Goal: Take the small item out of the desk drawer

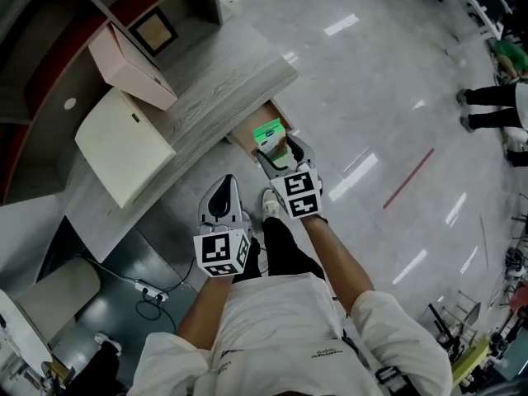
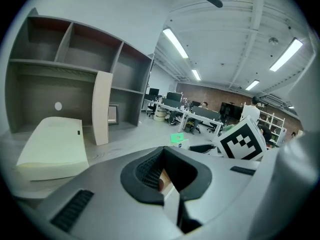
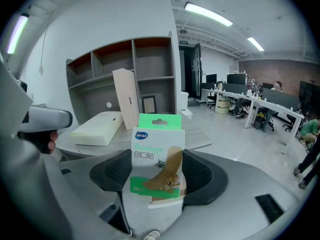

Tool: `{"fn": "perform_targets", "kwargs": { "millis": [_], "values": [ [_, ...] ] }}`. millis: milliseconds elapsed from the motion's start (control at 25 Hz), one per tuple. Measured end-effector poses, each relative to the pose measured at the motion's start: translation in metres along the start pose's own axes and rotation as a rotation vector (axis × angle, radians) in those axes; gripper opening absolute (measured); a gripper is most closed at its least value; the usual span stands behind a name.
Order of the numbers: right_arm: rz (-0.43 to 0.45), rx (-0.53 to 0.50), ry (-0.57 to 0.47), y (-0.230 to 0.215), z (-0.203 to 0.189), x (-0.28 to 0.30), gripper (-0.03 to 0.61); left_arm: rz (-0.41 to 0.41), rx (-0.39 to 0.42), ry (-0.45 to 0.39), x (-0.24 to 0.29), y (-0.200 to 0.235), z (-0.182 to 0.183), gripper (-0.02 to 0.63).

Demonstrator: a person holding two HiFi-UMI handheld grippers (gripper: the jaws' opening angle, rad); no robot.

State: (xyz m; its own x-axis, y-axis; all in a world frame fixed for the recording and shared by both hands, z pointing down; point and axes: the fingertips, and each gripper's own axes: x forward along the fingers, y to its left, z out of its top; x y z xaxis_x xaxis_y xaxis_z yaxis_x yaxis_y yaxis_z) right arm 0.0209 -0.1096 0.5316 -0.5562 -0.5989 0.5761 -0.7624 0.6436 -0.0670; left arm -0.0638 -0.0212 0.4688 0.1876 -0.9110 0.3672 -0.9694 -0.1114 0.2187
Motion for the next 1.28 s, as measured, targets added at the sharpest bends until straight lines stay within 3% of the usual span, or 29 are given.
{"fn": "perform_targets", "kwargs": {
  "millis": [520,1280],
  "values": [
    [-0.041,0.026,-0.131,0.013,0.064,-0.082,0.328,-0.045,0.081,-0.086,-0.033,-0.024,0.071,0.015],
    [-0.071,0.040,-0.293,0.026,0.128,-0.170,0.328,-0.054,0.108,-0.171,-0.071,-0.036,0.134,0.015]
  ]
}}
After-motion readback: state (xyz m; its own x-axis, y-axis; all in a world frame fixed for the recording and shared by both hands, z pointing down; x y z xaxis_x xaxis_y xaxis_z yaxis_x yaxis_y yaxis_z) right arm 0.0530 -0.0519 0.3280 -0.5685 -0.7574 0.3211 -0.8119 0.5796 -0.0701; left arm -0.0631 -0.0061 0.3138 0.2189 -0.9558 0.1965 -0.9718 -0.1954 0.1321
